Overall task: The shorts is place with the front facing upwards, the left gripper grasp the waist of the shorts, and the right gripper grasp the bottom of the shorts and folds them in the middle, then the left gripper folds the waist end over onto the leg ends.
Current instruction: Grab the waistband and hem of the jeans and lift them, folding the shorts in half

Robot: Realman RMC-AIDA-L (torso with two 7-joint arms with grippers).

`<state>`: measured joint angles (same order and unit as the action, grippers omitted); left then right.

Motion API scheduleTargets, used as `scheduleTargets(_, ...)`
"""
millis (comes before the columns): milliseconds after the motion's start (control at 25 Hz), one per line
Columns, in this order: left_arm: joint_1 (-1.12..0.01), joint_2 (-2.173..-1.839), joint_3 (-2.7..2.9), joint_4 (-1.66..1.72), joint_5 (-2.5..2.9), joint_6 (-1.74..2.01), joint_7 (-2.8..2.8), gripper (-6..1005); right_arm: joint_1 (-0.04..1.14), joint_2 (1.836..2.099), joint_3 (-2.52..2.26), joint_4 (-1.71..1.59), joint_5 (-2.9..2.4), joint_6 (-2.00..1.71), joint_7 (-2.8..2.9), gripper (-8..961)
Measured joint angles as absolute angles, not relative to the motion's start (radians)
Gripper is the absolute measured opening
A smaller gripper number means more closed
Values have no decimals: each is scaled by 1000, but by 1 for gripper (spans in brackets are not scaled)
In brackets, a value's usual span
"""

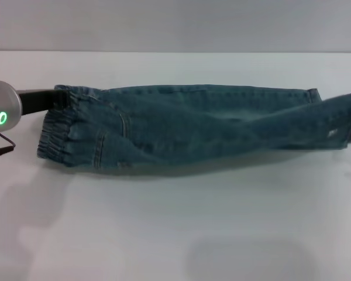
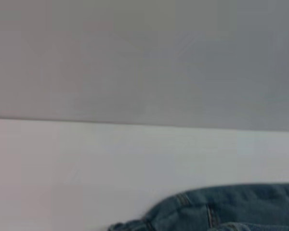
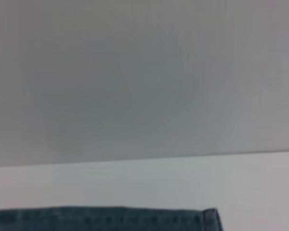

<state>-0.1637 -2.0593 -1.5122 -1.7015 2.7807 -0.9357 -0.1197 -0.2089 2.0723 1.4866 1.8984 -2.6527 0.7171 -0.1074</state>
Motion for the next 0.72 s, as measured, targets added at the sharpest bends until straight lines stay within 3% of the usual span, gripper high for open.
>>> scheduleTargets(720,-162,-2058,-1535,-1630,2753,-706,-126,135,-209,2072,1497,1735,-2593,459,-111,20)
